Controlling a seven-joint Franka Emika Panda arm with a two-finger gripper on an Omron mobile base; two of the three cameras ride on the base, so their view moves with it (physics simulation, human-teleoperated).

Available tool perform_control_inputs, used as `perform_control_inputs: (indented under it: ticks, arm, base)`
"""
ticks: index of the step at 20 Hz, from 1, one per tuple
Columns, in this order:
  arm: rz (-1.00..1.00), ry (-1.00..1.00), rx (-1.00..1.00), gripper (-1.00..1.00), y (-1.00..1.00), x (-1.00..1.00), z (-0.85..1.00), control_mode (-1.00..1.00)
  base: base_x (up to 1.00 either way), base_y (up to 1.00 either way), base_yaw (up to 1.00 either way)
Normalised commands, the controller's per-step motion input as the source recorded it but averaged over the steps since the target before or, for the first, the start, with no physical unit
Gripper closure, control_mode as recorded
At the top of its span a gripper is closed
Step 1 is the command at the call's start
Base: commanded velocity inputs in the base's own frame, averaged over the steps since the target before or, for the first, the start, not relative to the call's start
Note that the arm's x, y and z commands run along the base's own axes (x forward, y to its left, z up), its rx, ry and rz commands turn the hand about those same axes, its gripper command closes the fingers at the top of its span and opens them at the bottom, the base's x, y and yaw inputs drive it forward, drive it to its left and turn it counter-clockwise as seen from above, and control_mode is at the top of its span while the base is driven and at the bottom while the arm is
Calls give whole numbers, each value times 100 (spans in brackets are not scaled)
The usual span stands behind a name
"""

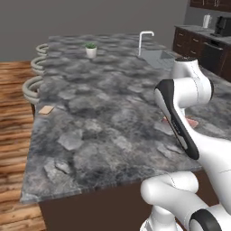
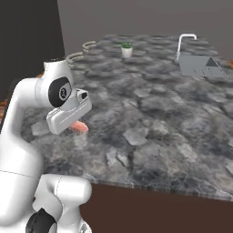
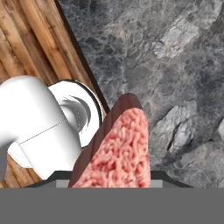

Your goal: Pick the steak from the counter and place it in the microwave. Then turn on the microwave.

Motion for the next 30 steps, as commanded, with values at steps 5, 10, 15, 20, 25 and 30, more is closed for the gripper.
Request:
perform_control_inputs:
  ticks: [5,10,15,20,25,30]
  arm:
    - [0,0,0,100,0,0,0,100]
    - [0,0,0,100,0,0,0,100]
    - [0,0,0,100,0,0,0,100]
    - [0,0,0,100,0,0,0,100]
    - [0,0,0,100,0,0,0,100]
    - [0,0,0,100,0,0,0,100]
  base:
    - [0,87,4]
    - [0,76,23]
    - [0,71,39]
    - [0,66,40]
    - [-3,77,41]
    - [-16,87,45]
